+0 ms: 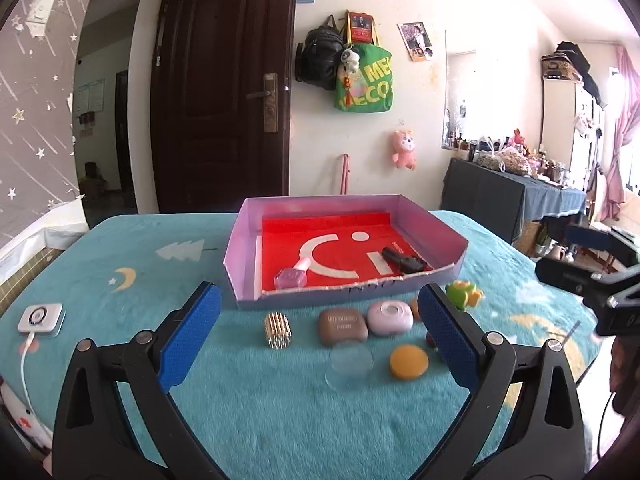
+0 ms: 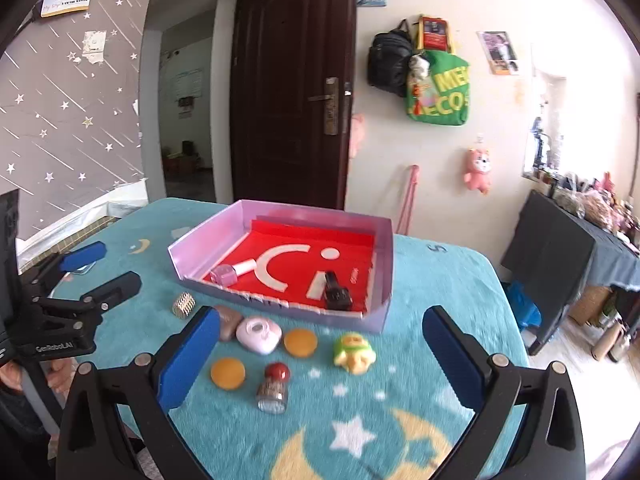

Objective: Organize rigid objects
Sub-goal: 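Lift both tools out of the box back over the table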

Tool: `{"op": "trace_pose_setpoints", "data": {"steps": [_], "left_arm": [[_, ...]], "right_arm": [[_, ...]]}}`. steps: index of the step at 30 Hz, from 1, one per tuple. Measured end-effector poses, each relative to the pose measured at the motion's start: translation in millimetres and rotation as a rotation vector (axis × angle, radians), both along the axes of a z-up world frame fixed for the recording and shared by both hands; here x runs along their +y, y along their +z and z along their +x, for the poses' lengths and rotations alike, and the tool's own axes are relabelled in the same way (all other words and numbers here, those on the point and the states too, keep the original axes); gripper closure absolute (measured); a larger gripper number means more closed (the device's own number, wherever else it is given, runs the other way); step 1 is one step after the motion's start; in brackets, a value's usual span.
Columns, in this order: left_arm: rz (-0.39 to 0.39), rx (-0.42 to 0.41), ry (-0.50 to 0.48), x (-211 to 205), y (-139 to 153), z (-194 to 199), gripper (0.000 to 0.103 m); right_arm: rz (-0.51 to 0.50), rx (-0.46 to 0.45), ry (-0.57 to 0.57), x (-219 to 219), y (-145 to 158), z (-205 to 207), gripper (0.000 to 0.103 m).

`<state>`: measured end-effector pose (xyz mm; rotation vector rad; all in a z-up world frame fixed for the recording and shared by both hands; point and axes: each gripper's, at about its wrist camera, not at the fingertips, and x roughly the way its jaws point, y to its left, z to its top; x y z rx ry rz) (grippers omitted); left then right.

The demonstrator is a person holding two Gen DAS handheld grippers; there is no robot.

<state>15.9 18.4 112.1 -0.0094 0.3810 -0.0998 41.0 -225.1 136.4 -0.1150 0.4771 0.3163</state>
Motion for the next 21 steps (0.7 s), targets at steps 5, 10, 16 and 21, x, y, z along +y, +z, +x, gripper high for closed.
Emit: {"op": "trace_pose_setpoints", "data": {"steps": [5, 10, 16, 21], "left_arm": [[0.022, -0.023, 0.008, -9, -15, -19, 0.003], [0.043, -0.011, -0.007, -18, -28, -28, 0.003], [0.039, 0.007, 0.003, -22, -48, -31, 0.003], [0.025, 0.046, 0.018, -17, -63, -26, 0.003]], "right_arm": [[0.007, -0.036, -0.052, 2, -30, -22, 0.0], [0.05, -0.03, -0.077, 2, -53, -29, 0.0], [0.087, -0.006, -0.098, 2, -81, -32, 0.0], [0.11, 0.036, -0.12, -2, -102, -32, 0.0]]}}
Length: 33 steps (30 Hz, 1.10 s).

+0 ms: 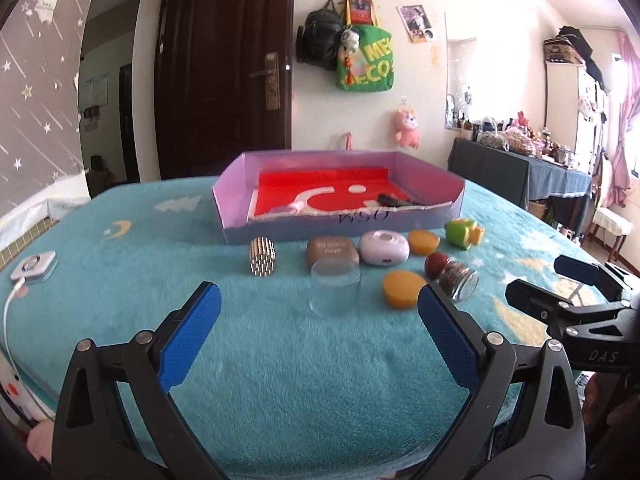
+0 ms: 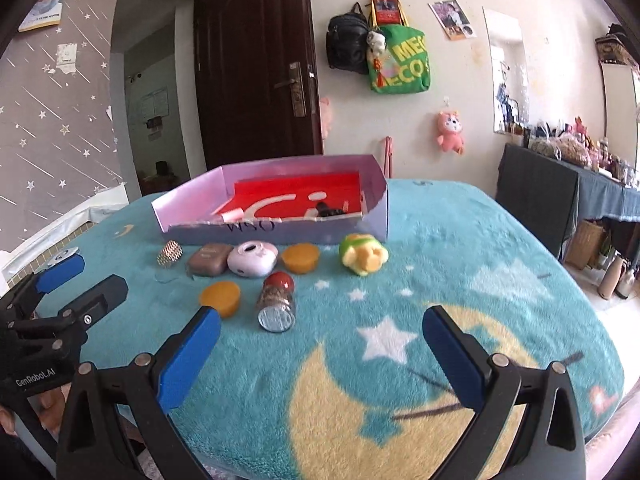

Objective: Organize rigid objects
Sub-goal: 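Lift both tools out of the box back over the table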

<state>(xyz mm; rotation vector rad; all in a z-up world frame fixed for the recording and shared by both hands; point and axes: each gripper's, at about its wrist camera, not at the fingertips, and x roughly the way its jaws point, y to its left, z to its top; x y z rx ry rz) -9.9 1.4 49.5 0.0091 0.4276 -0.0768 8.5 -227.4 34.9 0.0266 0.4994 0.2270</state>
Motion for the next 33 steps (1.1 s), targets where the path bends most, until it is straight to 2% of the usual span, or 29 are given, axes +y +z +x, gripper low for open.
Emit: {"op": "trace_pose_setpoints", "data": {"steps": [12, 27, 33], "left_arm": [[-0.014, 0.078, 0.038, 6, -29, 14, 0.003], [-0.028, 0.148, 0.04, 10, -40, 29, 0.003], [-0.021, 0.157, 0.032, 9, -34, 34, 0.003]], "right_arm": [[-0.045, 0.039, -0.039, 2, -26, 1, 0.0], [-0.067, 0.066, -0.05, 4, -36, 10, 0.0], [-0.057, 0.073, -0.043, 5, -33, 15, 0.0]]}}
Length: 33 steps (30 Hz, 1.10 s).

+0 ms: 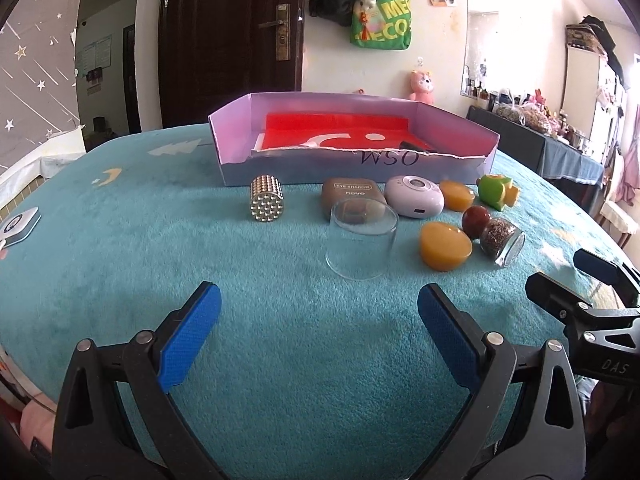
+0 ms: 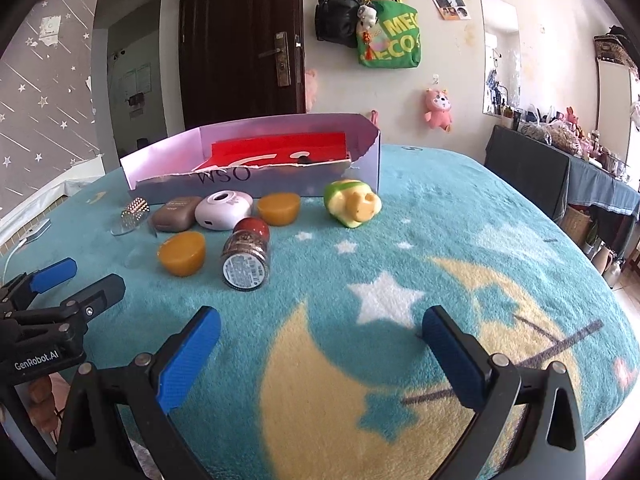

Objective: Organize rigid objects
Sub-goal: 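Lift both tools out of the box back over the table, then grasp the clear glass cup with the left tool while the right tool grasps the red-capped glitter jar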

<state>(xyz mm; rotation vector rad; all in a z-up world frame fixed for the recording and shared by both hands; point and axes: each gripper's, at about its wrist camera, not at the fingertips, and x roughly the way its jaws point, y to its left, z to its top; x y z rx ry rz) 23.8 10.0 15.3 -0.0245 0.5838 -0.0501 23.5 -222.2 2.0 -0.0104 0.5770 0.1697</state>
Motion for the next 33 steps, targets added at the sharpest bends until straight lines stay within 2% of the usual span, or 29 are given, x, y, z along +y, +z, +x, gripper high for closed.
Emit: {"op": "trace_pose_setpoints", "data": {"steps": [14, 17, 19, 22, 24, 31, 33], "left_arm": [[0.021, 0.059, -0.056, -1, 16, 27, 0.005], [0.018, 0.081, -0.079, -1, 17, 34, 0.016], [0.008, 0.102, -0.1, -2, 16, 40, 0.019], [-0.004, 0.121, -0.122, -3, 17, 46, 0.031], [-0.008, 0.138, -0.139, -5, 16, 52, 0.04], [-0.02, 0.166, -0.17, -9, 16, 63, 0.052], [-0.021, 0.171, -0.178, -10, 15, 65, 0.059]], "right_arm": [[0.006, 0.031, 0.066, 13, 18, 23, 0.0], [-0.005, 0.051, 0.079, 17, 20, 32, 0.008], [-0.012, 0.063, 0.085, 19, 21, 36, 0.012], [-0.019, 0.081, 0.099, 24, 22, 44, 0.016], [-0.026, 0.096, 0.105, 27, 22, 48, 0.023], [-0.006, 0.154, 0.152, 33, 18, 63, 0.035], [-0.002, 0.165, 0.167, 36, 16, 65, 0.042]]}}
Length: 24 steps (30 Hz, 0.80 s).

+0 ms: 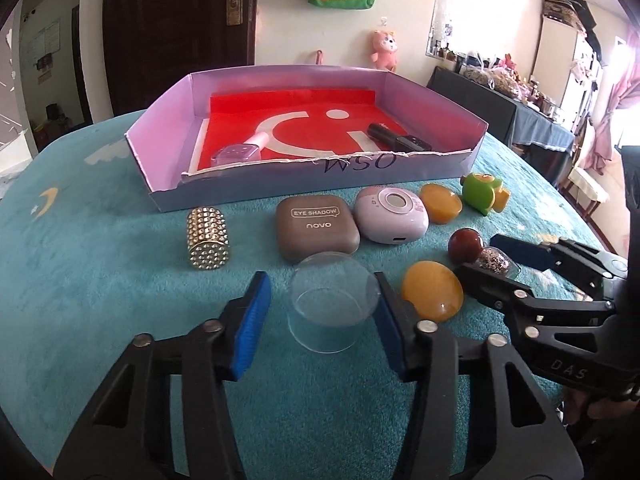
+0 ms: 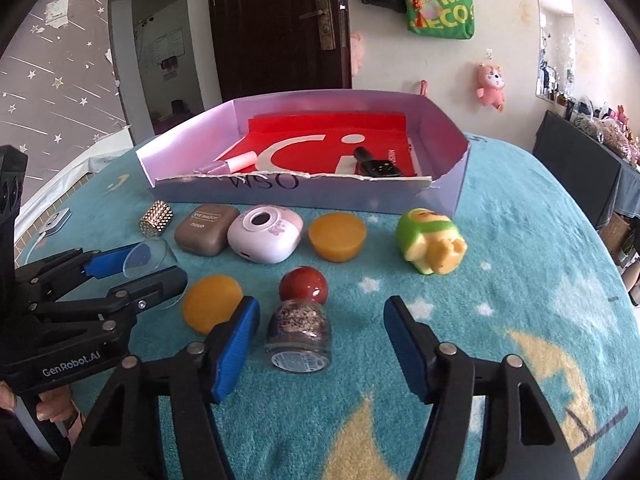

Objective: Organize rigid objects
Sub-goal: 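Grasp the clear glass cup with the left tool while the right tool grasps the red-capped glitter jar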

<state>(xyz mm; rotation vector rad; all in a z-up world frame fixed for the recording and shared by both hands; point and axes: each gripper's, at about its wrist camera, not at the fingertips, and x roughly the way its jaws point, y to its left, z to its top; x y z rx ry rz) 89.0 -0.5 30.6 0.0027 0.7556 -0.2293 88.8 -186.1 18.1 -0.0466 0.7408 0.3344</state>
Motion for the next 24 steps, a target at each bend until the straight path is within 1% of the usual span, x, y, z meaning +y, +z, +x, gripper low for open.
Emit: {"op": "trace_pose_setpoints", "data": {"steps": [1, 2, 4, 6, 7, 9, 11, 13, 16, 24], "left_arm": [[-0.002, 0.004, -0.006, -1, -1, 1, 0.061], [-0.004, 0.007, -0.011, -1, -1, 2, 0.065], [0.001, 0.007, -0.013, -3, -1, 2, 0.065], [-0.005, 0.001, -0.02, -3, 0, 1, 0.065], [-0.013, -0.003, -0.02, -3, 1, 0, 0.065], [-0.007, -0.018, -0.023, -4, 4, -2, 0.065], [-0.002, -0.03, -0.022, -5, 7, -5, 0.065], [-0.007, -0.031, -0.02, -4, 9, -6, 0.065], [-0.005, -0.031, -0.017, -4, 9, -6, 0.065], [-0.008, -0.033, -0.017, -4, 9, -7, 0.065]], "right_arm": [[0.0, 0.006, 0.008, 1, -1, 1, 0.045], [0.003, 0.012, 0.014, 2, -2, 1, 0.052], [0.004, 0.015, 0.018, 3, -3, 2, 0.057], [0.018, 0.017, 0.037, 3, -3, 2, 0.068], [0.027, 0.018, 0.048, 3, -4, 1, 0.069], [0.013, 0.011, 0.059, 7, -3, -1, 0.07], [0.024, 0.012, 0.069, 7, -2, -2, 0.07], [0.042, 0.015, 0.066, 5, -1, -2, 0.07], [0.048, 0.005, 0.065, 4, 2, -4, 0.07], [0.067, 0.015, 0.063, 0, 2, -4, 0.07]]}}
